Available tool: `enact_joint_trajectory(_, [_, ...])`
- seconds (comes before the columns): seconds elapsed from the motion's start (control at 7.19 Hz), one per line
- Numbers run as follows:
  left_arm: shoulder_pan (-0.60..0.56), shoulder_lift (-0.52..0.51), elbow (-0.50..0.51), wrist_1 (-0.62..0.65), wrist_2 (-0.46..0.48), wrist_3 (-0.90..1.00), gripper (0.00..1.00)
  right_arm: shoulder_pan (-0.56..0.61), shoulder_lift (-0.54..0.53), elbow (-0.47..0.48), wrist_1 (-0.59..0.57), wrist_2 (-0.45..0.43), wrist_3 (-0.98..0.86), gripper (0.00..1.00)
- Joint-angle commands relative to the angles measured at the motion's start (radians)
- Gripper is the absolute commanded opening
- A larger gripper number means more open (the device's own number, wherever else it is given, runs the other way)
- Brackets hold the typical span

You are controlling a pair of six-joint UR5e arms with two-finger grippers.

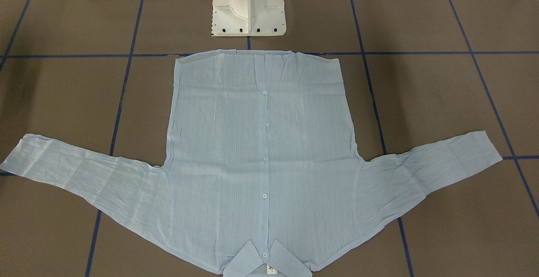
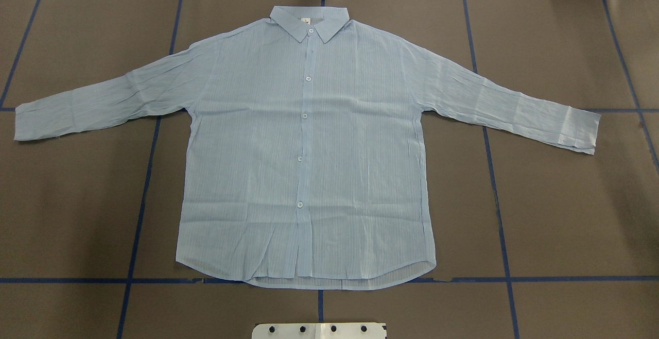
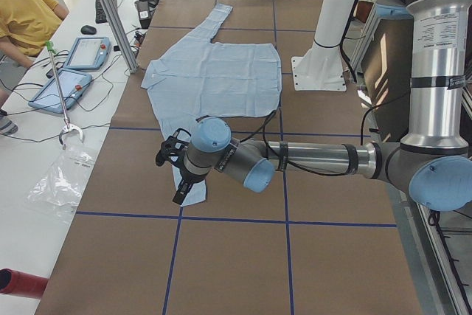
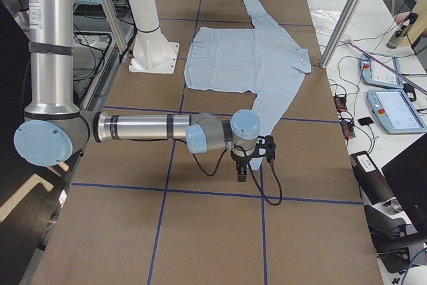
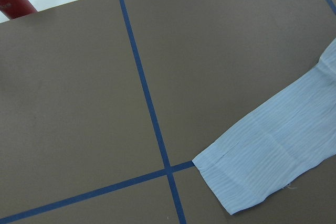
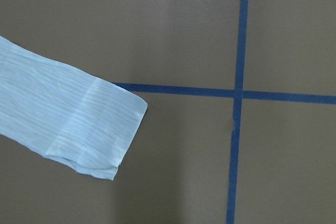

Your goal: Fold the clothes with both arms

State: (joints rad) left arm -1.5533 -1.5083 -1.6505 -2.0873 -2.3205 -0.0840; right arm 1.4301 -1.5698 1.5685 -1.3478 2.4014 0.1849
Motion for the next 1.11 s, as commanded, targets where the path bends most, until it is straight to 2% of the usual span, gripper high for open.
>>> enact_joint_trajectory(0.0, [0.005,-0.018,0.005,0.009,0.004,-0.003,1.00,-0.066,0.101,-0.100,0.029,-0.037,0.022,1.00])
enact_joint_trajectory(0.28, [0.005,-0.016,0.026,0.000,0.003,0.000,1.00,-0.134,0.198,-0.187,0.033,-0.061,0.036,0.99])
enact_joint_trajectory(0.7, [0.005,-0.015,0.029,-0.003,-0.008,-0.008,1.00,-0.194,0.241,-0.231,0.035,-0.088,0.036,0.98])
enact_joint_trajectory(0.83, [0.005,-0.015,0.028,-0.003,-0.007,-0.008,1.00,-0.201,0.243,-0.238,0.035,-0.103,0.034,0.89])
enact_joint_trajectory(0.97, [0.005,-0.015,0.023,-0.003,-0.008,-0.008,1.00,-0.203,0.241,-0.240,0.033,-0.111,0.036,0.90])
